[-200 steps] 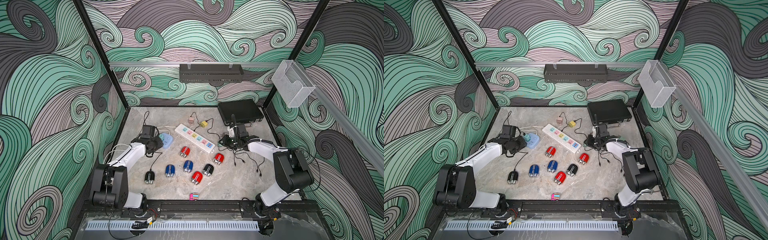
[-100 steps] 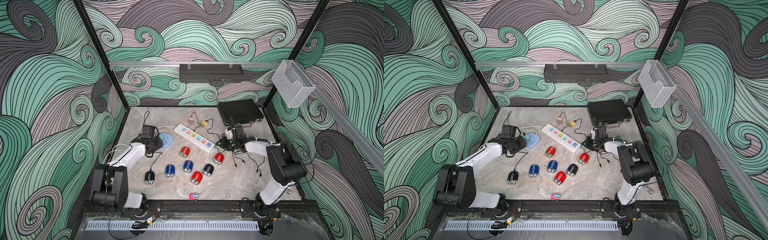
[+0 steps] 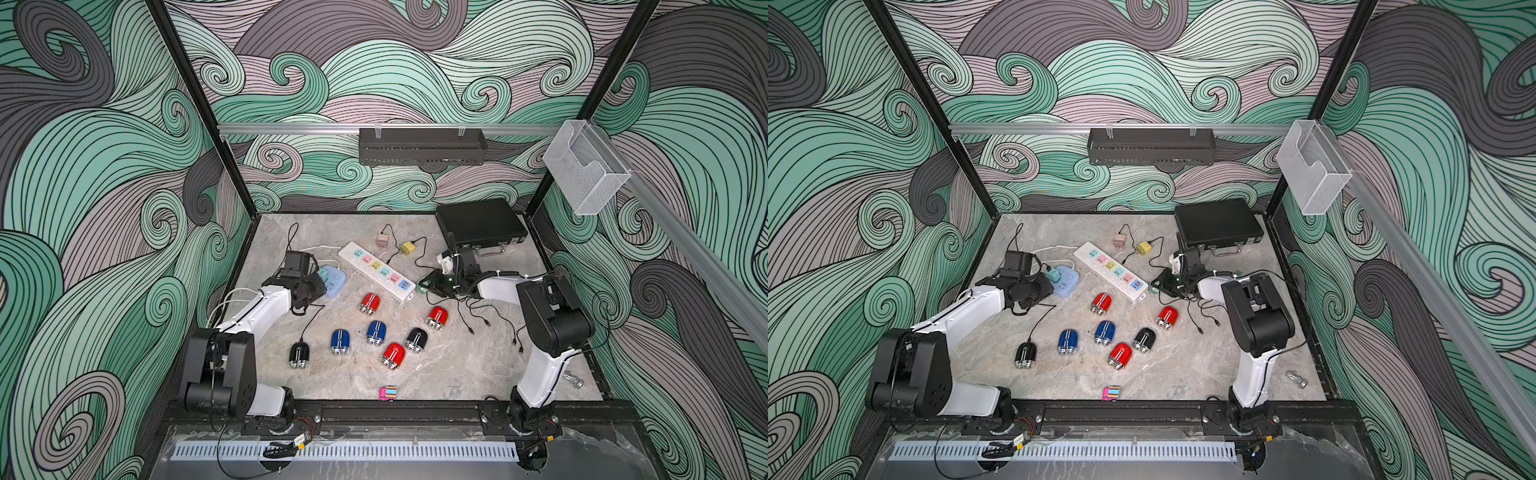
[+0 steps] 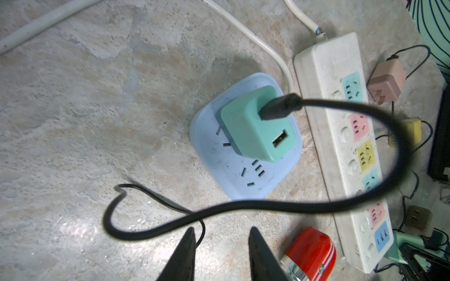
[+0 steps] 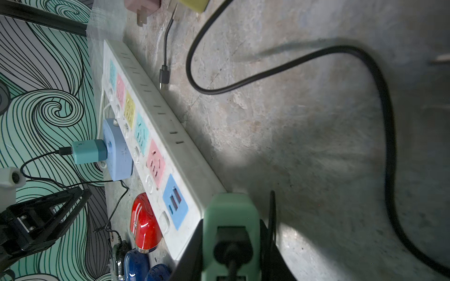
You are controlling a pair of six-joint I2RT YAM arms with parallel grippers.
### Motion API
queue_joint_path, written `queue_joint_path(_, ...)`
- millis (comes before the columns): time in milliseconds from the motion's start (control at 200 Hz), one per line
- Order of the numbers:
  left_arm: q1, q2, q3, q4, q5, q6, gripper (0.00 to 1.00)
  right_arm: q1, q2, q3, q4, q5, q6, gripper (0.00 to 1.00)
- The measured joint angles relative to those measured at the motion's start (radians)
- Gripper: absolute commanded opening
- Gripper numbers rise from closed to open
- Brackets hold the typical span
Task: Unplug the electric shaver
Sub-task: Move the socket to the center of the board, then place the plug at the center of the board.
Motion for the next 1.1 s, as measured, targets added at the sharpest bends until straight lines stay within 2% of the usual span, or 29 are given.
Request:
queue_joint_path(85,0.000,0.000,0.000,0.000,-0.002,0.001,0.37,-0.005,0.000,-0.010,0.012,-0.013,0.008,0.28)
queue_joint_path(315,0.000,0.000,0.000,0.000,-0.003,0.001,0.37,-0.013,-0.008,-0.031,0.019,-0.024,0.008,0.35)
queue_joint_path(415,0.000,0.000,0.000,0.000,-0.003,0.001,0.37,-0.020,-0.020,-0.045,0.002,-0.023,0.004,0.41)
queue_joint_path(681,0.000,0.000,0.000,0.000,-0.003,0.001,0.37,-0.044,-0.119,-0.052,-0.095,-0.004,-0.039,0.53)
queue_joint_path(1101,-0.026,-0.025,0.000,-0.013,-0.003,0.008,0.37,-0.077,-0.300,-0.038,-0.324,0.119,-0.121,0.55)
